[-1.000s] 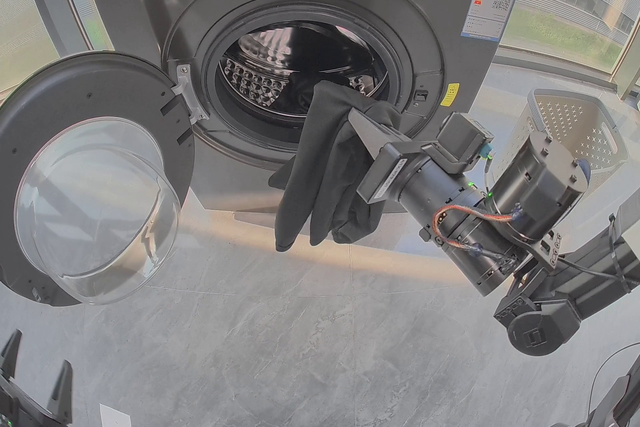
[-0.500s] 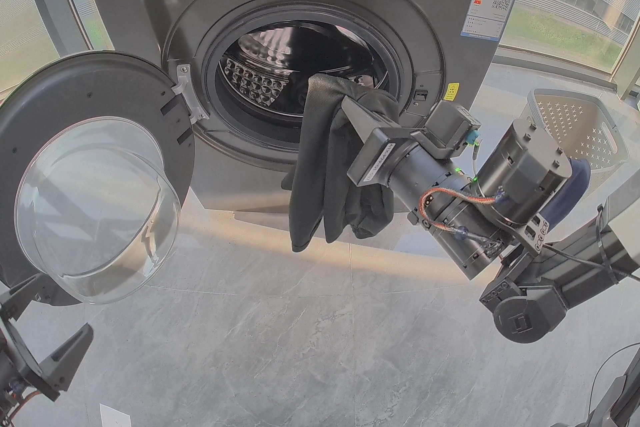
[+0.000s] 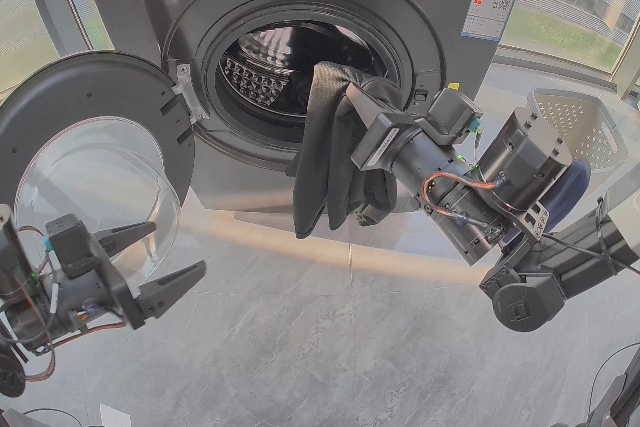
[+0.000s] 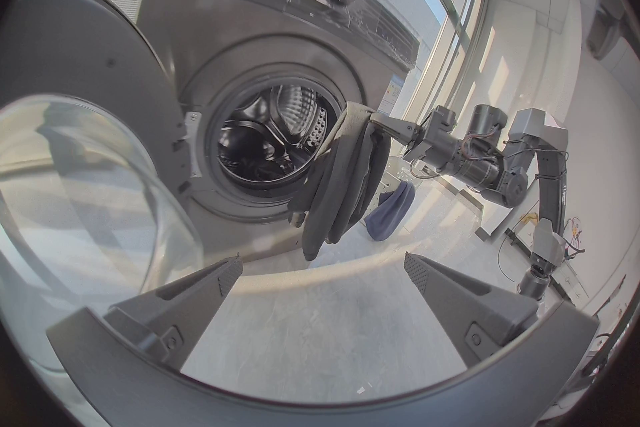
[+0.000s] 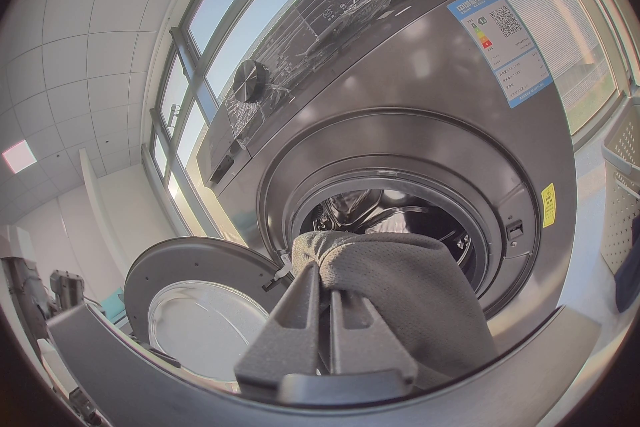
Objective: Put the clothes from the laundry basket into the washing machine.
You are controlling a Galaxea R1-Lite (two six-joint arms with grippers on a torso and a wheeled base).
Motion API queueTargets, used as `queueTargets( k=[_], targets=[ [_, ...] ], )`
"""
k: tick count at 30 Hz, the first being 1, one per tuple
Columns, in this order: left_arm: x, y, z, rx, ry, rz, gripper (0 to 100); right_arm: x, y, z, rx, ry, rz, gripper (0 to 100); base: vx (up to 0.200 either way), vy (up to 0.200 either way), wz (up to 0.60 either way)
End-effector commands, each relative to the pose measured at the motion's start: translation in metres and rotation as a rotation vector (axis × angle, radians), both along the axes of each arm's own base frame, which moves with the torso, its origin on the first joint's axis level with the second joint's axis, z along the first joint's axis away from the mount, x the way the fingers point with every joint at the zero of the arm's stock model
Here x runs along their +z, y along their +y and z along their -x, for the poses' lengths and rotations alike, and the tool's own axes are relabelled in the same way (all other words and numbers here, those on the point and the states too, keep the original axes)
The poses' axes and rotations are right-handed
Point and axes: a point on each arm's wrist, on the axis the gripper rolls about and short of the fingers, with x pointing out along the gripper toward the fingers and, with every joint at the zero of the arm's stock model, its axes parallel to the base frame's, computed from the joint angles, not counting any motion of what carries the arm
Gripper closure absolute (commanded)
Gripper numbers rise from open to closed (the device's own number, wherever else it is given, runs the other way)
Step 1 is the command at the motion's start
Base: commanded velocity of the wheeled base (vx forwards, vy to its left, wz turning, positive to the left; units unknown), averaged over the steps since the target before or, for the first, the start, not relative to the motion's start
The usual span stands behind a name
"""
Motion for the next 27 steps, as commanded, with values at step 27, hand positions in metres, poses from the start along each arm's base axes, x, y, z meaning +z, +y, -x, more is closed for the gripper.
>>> queueTargets(
  k=[27],
  targets=[
    [-0.072, -0.083, -0.161, -0.072, 0.153, 0.024, 0, -0.001, 0.01, 0.006, 0.024, 0.009, 0.003, 100, 0.0, 0.0, 0.0]
  ],
)
